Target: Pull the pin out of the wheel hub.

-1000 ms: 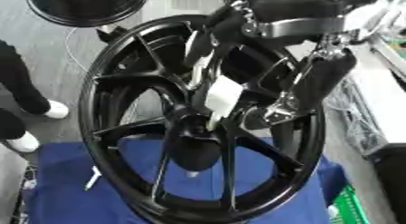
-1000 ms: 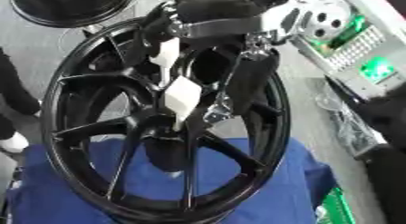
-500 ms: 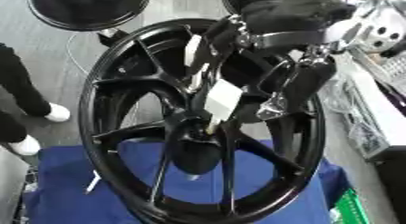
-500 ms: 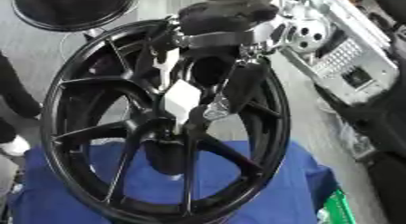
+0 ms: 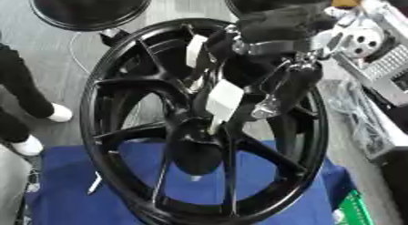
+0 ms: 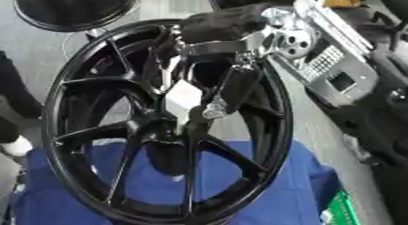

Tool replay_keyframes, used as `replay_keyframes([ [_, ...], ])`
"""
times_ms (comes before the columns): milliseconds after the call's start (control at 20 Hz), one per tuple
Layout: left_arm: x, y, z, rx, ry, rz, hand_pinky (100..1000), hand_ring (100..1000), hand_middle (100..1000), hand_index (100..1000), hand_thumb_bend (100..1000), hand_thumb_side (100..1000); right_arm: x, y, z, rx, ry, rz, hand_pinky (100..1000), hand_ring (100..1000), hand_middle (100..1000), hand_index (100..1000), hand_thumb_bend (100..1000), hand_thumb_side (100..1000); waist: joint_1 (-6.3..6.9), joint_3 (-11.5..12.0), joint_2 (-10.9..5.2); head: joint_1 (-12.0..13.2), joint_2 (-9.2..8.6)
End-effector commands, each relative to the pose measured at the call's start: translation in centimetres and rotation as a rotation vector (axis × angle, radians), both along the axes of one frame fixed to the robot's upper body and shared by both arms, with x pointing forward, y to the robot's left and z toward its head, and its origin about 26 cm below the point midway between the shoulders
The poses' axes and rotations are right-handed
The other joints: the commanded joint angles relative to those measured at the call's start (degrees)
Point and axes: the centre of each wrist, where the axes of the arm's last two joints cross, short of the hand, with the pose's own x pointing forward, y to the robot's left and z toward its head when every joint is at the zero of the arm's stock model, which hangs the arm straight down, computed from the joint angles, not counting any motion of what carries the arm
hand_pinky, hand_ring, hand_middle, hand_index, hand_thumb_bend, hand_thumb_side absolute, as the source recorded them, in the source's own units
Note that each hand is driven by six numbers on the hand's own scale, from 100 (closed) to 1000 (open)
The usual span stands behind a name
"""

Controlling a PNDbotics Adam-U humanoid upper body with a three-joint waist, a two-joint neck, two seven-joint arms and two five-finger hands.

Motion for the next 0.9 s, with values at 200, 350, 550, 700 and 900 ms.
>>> replay_keyframes([
  [200, -0.31, 0.18, 0.97, 0.029, -0.027, 0.01, 807, 749, 755, 783, 176, 664, 0.08, -0.14, 0.61, -0.016, -0.03, 0.005, 847, 787, 760, 830, 380, 100, 0.32, 0.1, -0.74, -0.3, -0.02],
  [350, -0.31, 0.19, 0.92, 0.028, -0.025, 0.011, 807, 749, 755, 783, 175, 665, 0.21, -0.16, 0.47, -0.032, -0.026, 0.005, 847, 786, 758, 828, 371, 100, 0.32, 0.2, -0.66, -0.4, 0.05],
  [550, -0.33, 0.24, 0.83, 0.027, -0.022, 0.014, 807, 749, 755, 783, 173, 667, 0.53, -0.31, 0.3, -0.04, -0.022, -0.007, 845, 779, 750, 821, 347, 100, 0.3, 0.3, -0.55, -0.6, 0.06],
  [700, -0.32, 0.22, 0.8, 0.027, -0.021, 0.012, 807, 749, 756, 783, 172, 667, 0.71, -0.3, 0.16, -0.045, -0.015, -0.009, 836, 765, 737, 809, 327, 100, 0.28, 0.3, -0.52, -0.7, -0.1],
  [900, -0.34, 0.24, 0.77, 0.028, -0.02, 0.014, 807, 749, 756, 783, 172, 667, 0.88, -0.32, 0.0, -0.067, -0.004, -0.011, 832, 749, 722, 796, 291, 100, 0.26, 0.4, -0.49, -0.9, -0.13],
])
